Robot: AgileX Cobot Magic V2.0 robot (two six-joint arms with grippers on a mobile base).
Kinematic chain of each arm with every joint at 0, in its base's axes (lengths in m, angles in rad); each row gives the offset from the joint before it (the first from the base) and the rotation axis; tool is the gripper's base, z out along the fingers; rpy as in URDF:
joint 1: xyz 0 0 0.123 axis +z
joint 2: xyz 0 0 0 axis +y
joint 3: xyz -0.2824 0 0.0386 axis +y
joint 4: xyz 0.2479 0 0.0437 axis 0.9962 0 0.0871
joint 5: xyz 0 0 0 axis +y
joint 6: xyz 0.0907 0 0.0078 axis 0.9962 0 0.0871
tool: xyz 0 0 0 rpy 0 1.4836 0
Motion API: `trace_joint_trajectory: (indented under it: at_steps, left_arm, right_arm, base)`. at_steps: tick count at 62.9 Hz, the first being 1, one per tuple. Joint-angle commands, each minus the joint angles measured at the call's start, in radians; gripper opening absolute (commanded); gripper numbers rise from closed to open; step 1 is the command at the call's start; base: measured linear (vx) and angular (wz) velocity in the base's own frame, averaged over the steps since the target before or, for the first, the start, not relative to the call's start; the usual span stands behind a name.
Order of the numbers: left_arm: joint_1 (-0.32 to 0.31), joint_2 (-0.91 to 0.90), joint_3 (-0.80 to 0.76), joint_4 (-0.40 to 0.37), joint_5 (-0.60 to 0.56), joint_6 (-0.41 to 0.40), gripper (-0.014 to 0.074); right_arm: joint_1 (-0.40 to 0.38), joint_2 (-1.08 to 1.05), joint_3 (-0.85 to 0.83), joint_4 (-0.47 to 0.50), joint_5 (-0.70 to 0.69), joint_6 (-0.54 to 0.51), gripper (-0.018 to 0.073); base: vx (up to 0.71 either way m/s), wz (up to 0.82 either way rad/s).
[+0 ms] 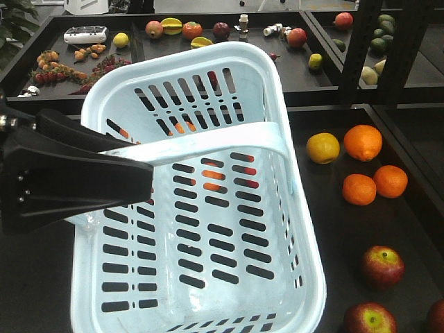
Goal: Pick three apples into basket with both arms
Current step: 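Drive the base up to the fruit table holding the basket, then lower the light-blue basket onto the table with the left gripper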
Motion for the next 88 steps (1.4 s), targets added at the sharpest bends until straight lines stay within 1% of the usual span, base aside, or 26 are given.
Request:
trace_joint_trajectory:
  at_steps: [1, 26, 34, 40, 45, 67, 80, 88]
  left_arm:
    - [-0.005, -0.018, -0.025, 0.012, -0.02, -0.018, -0.0006]
    - [-0.005, -0.018, -0.025, 0.008, -0.028, -0.018, -0.0006]
    - [-0.005, -0.018, -0.025, 0.007, 0.041, -0.018, -0.0006]
    - [-0.005, -0.008, -0.025, 0.01, 0.115, -0.018, -0.0006]
    - [-0.005, 0.018, -0.025, 0.01, 0.143, -0.018, -0.0006]
    - [-0.005, 0.233, -0.028, -0.002, 0.119, -0.018, -0.0006]
    - [-0.005, 0.37, -0.028, -0.056, 0.057, -0.013, -0.0006]
    - [-0.028, 0.436, -0.03, -0.108, 0.051, 0.049, -0.0006]
  right_arm:
    - [-0.005, -0.012, 0.013, -0.008, -0.071, -0.003, -0.0005]
    - [-0.005, -0.012, 0.013, -0.008, -0.071, -0.003, -0.0005]
    - [-0.005, -0.012, 0.013, -0.008, -0.071, -0.003, -0.0005]
    - [-0.005, -0.012, 0.013, -0.008, -0.071, -0.003, -0.0005]
    - [-0.005, -0.012, 0.013, -0.008, -0.071, -0.003, -0.0005]
    - [-0.005, -0.012, 0.013, -0.008, -0.071, -0.003, -0.0005]
    - [-0.005, -0.012, 0.013, -0.008, -0.071, -0.003, -0.0005]
    - [-0.005, -0.012, 0.013, -0.008, -0.071, -0.003, -0.0005]
  base:
    - [0.0, 0.0]
    - [0.0, 0.0]
    - [0.0, 0.0]
    - [0.0, 0.0]
    - [0.0, 0.0]
    - [0.0, 0.0]
    - [0.0, 0.0]
    - [0.0, 0.0]
